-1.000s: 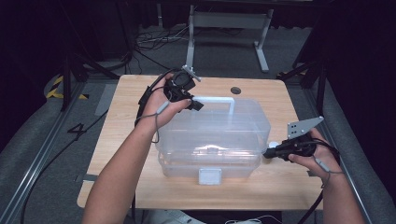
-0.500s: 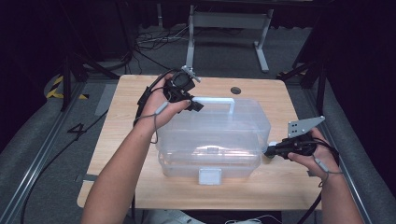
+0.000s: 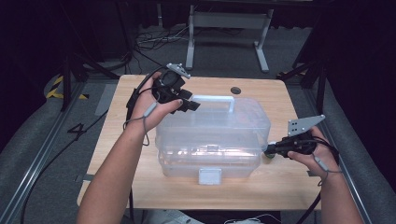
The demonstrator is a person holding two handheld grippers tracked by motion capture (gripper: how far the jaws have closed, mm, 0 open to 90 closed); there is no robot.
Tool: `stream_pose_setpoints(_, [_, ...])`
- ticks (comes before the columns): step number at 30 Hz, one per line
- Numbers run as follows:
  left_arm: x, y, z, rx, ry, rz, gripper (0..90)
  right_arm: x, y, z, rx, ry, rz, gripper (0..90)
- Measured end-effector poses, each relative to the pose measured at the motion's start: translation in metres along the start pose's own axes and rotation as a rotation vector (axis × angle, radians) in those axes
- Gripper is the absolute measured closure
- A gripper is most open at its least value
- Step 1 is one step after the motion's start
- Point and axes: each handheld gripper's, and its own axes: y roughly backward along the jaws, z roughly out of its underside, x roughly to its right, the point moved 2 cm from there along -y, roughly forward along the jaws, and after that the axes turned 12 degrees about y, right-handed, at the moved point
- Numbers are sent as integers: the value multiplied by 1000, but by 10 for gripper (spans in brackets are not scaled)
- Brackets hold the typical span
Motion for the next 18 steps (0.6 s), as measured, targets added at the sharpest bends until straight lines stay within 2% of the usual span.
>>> stream_pose_setpoints(5, [-1, 14, 6, 21, 1, 3, 509, 2, 1, -3, 15, 2, 11, 900])
stream_pose_setpoints(6, [-2, 18, 9, 40, 9, 5, 516, 3, 2, -3, 21, 1, 14, 900])
stream_pose_setpoints(9, [-3, 28, 13, 75, 22, -8, 536, 5, 5, -6, 45, 0, 37, 900])
stream_pose_setpoints(15, [0, 45, 21, 106, 23, -10, 545, 10, 9, -13, 103, -14, 87, 900])
stream_pose_setpoints(18, [4, 55, 25, 127, 27, 9, 553, 12, 9, -15, 127, -18, 88, 900])
